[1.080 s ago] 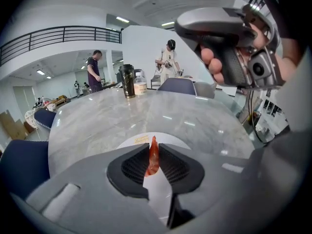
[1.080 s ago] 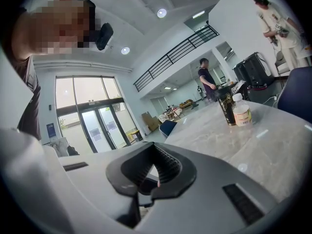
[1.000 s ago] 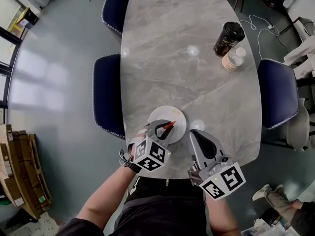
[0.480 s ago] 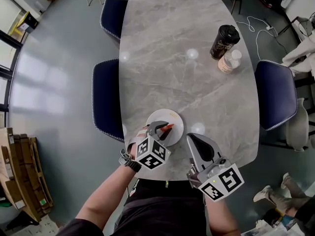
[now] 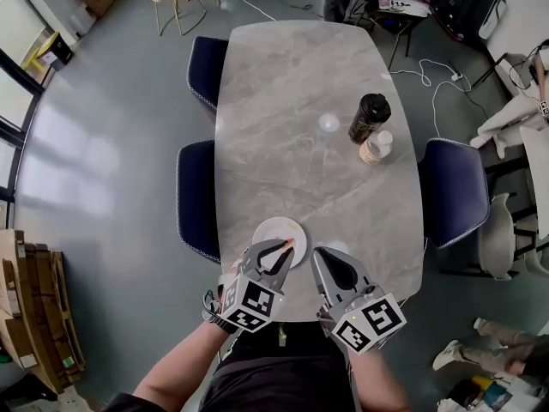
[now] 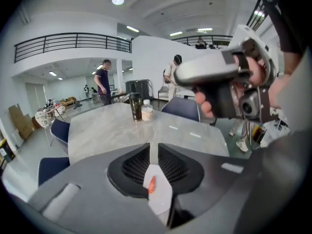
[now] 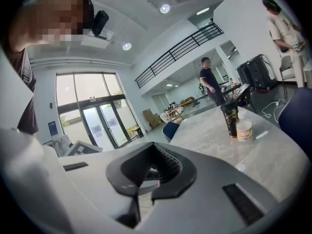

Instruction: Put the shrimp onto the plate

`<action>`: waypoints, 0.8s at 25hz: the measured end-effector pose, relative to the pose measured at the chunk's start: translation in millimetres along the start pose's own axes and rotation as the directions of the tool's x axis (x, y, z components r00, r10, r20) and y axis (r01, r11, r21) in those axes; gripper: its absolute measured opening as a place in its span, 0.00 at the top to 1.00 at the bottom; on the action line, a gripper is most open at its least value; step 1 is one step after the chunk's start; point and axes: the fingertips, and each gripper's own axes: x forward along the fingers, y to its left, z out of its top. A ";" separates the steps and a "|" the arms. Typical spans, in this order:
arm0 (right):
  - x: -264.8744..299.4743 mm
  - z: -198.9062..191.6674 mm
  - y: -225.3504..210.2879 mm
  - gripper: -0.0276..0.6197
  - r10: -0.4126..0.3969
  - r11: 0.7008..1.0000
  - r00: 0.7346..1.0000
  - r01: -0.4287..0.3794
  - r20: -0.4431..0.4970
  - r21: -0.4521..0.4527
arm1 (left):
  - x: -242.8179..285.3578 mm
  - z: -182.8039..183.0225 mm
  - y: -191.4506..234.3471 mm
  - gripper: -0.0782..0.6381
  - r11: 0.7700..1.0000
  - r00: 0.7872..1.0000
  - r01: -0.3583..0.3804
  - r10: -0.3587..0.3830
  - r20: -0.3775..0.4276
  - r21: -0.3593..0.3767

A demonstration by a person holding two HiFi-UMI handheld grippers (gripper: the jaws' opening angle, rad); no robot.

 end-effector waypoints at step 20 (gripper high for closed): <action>-49.0 119.1 86.1 0.95 0.073 0.984 0.994 -0.059 0.079 -0.165 | -162.6 184.5 -25.1 0.88 0.981 0.904 -0.029 0.107 0.414 -0.191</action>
